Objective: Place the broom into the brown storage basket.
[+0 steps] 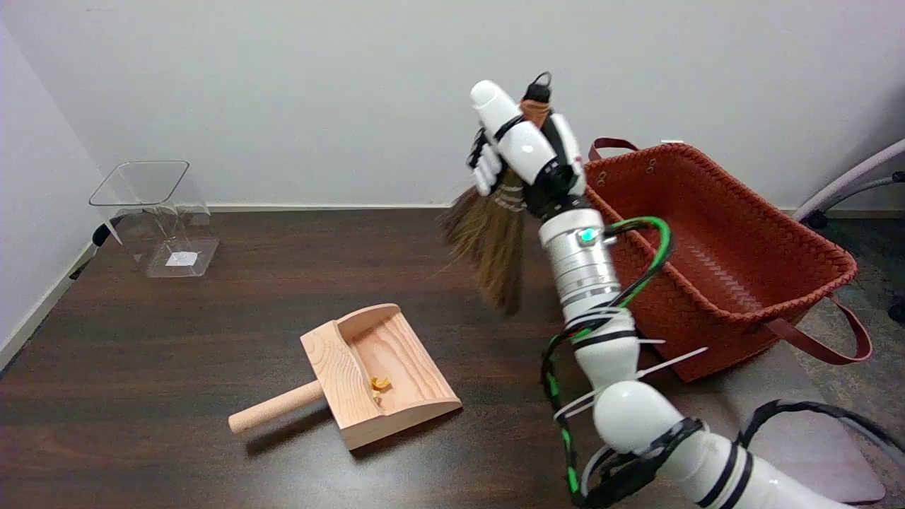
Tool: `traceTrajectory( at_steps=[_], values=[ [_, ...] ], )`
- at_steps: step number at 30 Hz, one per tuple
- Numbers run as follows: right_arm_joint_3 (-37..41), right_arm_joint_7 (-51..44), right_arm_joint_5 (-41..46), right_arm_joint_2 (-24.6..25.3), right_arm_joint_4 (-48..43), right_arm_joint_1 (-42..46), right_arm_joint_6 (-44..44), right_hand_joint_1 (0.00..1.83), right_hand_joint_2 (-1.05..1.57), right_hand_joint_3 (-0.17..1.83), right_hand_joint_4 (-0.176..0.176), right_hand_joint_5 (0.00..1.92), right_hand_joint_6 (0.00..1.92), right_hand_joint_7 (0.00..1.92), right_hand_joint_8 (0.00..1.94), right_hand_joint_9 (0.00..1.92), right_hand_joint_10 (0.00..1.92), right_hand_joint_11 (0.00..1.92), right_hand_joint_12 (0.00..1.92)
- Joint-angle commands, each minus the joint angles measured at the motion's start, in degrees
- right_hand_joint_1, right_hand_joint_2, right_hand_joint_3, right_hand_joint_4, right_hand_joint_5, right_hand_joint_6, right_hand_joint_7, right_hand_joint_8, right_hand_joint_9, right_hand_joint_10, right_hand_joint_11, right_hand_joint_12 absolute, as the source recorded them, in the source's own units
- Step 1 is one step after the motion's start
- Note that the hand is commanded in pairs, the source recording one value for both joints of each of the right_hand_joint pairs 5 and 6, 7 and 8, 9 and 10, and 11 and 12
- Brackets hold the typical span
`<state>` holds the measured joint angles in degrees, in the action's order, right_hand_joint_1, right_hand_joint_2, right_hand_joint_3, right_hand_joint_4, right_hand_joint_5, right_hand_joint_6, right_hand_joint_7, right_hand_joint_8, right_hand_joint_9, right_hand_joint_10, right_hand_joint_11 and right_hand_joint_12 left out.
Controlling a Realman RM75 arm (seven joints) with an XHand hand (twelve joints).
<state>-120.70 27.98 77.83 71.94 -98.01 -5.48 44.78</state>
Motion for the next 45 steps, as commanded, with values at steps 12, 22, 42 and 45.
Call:
traceTrajectory(
  at_steps=[12,22,42,45],
  values=[
    [23.7,-16.2,1.6,-12.2,-5.4,2.6,1.4,0.8,1.57,0.18,0.0,1.92,1.92,1.92,1.92,1.92,1.92,1.92,1.92],
    [30.9,-15.3,0.9,-13.1,0.5,1.9,-2.8,0.78,1.57,0.21,0.0,1.92,1.92,1.92,1.92,1.92,1.92,1.92,1.92],
    [21.8,9.9,-8.0,-13.6,25.7,-1.1,5.5,0.79,1.33,0.15,0.0,1.92,1.92,1.92,1.92,1.92,1.92,1.92,1.92],
    [19.1,12.2,-8.0,-13.7,28.0,-1.9,8.2,0.78,1.36,0.09,0.0,1.92,1.92,1.92,1.92,1.92,1.92,1.92,1.92]
  ],
)
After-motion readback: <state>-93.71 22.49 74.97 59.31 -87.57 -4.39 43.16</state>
